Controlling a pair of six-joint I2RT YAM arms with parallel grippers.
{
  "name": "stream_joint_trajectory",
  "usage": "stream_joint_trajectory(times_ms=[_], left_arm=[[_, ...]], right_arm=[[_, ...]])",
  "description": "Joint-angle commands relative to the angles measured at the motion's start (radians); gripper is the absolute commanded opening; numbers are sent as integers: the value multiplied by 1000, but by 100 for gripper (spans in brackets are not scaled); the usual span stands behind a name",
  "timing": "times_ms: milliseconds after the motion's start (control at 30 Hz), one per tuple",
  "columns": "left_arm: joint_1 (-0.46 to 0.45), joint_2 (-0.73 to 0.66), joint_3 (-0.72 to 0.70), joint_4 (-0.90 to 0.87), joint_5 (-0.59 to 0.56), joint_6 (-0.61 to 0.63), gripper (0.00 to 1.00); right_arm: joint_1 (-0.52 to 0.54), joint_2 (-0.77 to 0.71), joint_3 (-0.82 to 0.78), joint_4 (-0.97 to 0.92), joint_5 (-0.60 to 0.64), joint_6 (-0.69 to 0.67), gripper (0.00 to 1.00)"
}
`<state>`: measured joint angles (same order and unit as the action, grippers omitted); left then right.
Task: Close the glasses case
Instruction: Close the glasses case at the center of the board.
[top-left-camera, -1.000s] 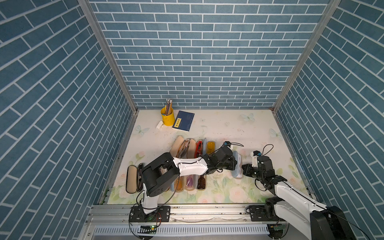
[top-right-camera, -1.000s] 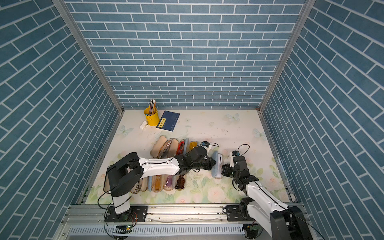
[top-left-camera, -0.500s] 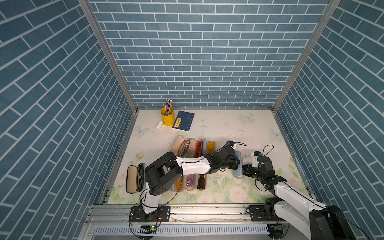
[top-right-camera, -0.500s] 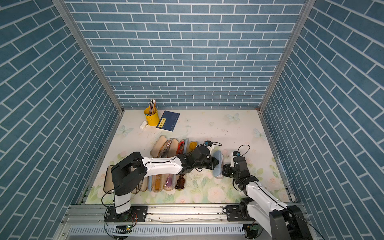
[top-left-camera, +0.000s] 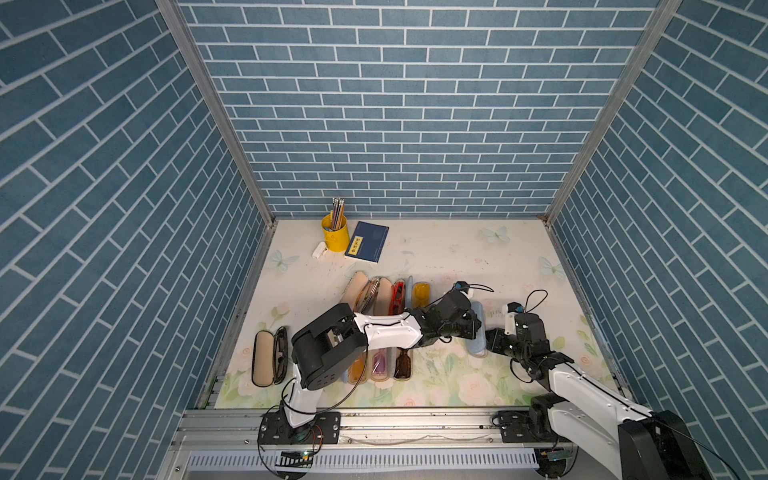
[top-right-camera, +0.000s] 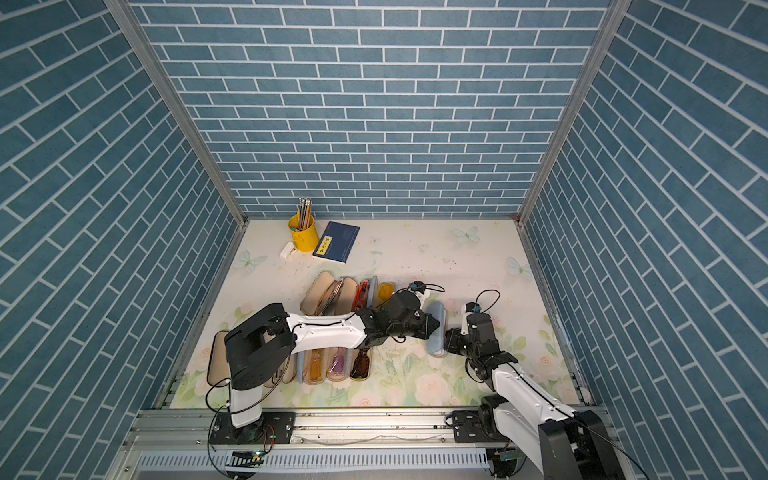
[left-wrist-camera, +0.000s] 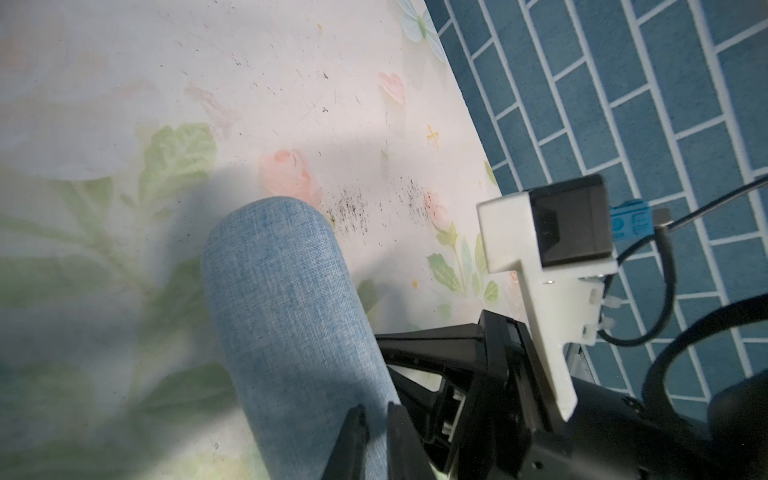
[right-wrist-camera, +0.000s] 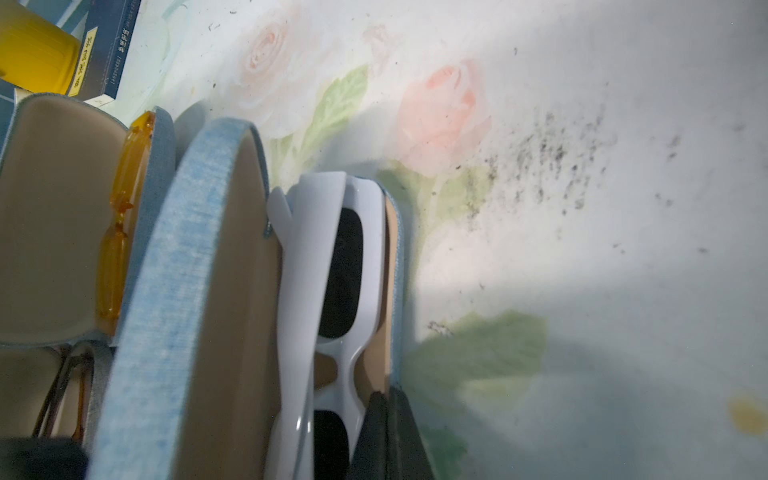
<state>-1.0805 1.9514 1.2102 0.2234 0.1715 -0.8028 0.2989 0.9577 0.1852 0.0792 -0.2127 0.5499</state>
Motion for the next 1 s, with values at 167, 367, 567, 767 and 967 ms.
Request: stream_joint_trajectory(times_ms=[167, 367, 567, 767, 967], left_arm=[[-10, 91, 12, -39, 15, 11, 16], [-11, 113, 5, -32, 11, 9, 15], [-9, 132, -16, -8, 6, -3, 16], [-9, 107, -32, 29, 8, -9, 16], [-8, 103, -15, 29, 15, -1, 17]], right_arm=[[2, 9, 9, -5, -13, 8, 0], [2, 12, 37, -41, -10, -2, 0], [-3, -9, 92, -117, 12, -22, 0], [-37, -54, 180, -237, 69, -54, 11], [-65, -86, 247, -281, 105, -46, 21]])
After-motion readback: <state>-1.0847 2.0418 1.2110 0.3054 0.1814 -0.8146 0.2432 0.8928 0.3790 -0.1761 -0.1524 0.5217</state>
